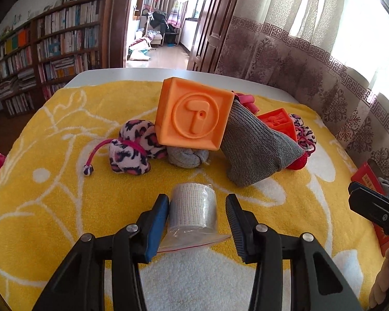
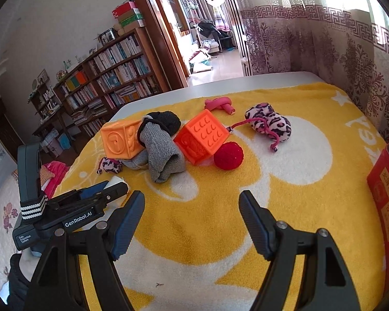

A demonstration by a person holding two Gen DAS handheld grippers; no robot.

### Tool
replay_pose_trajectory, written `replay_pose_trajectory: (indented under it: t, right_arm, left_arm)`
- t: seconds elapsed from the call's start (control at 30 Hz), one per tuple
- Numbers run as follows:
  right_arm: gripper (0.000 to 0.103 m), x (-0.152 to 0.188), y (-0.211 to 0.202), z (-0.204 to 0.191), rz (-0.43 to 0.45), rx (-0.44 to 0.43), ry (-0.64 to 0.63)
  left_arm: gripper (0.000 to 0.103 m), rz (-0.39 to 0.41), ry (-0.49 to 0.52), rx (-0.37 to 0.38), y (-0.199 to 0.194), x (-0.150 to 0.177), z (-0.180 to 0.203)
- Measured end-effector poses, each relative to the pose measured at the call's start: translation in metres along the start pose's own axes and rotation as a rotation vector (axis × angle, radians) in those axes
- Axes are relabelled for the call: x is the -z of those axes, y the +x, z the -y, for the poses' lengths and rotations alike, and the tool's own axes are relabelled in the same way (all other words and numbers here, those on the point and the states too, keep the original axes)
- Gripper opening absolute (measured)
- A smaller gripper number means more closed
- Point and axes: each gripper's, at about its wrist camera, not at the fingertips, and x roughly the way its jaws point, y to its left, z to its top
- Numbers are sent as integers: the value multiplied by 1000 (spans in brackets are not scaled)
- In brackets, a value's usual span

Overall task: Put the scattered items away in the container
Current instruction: 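Grasp the second grey sock with the right gripper while the left lifts the roll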

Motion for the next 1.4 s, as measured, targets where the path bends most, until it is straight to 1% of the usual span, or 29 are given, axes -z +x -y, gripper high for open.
replay_pose_trajectory:
  t: [0.07, 0.17, 0.27, 0.4, 0.5, 0.63, 0.67, 0.7, 0.77, 0.8, 0.9, 1.03, 1.17, 1.33, 1.4]
  right_arm:
    - [78, -6, 6, -5, -11, 14, -13]
    - [78, -16, 15, -9, -31, 12, -20]
    - [78, -25, 27, -15, -57, -13, -19]
    - [78, -32, 50, -25, -75, -5, -56]
    - [78, -37, 67, -29, -71, 26, -74]
    - [77, -37, 87, -32, -91, 22, -86]
    - [73, -36, 91, -33, -99, 20, -91]
    - [62, -35, 96, -34, -109, 14, -94]
    - [46, -31, 102, -34, -122, 22, -95]
    - [43, -29, 101, -34, -108, 32, -103]
    - [38, -23, 89, -39, -80, 50, -143]
    - [38, -19, 62, -38, -34, 30, -132]
    - [37, -15, 31, -24, 6, 13, -80]
    - [37, -11, -11, -8, 68, 22, -41]
    - [37, -9, -22, -1, 83, 33, -38]
  left_arm:
    - [48, -15, 8, -2, 2, 0, 0]
    - [48, -46, 12, -1, 8, 1, 2]
    - [48, -49, 20, -7, 8, 1, 4]
    - [48, -63, 14, -9, 12, 1, 3]
    - [47, -53, 3, 5, 10, 1, 1]
    - [46, -35, 10, 29, 5, 1, 5]
    - [46, -33, 15, 34, 5, 1, 7]
    - [46, -32, 21, 37, 4, 2, 8]
    - [46, -31, 31, 37, 3, 2, 11]
    - [46, -31, 32, 37, 3, 2, 10]
    - [46, -25, 19, 43, 2, 1, 8]
    - [46, -5, 8, 52, -3, 0, 5]
    - [45, 14, 12, 62, -9, 2, 6]
    - [45, 45, 62, 65, -18, 6, 16]
    - [45, 22, 101, 63, -16, 8, 22]
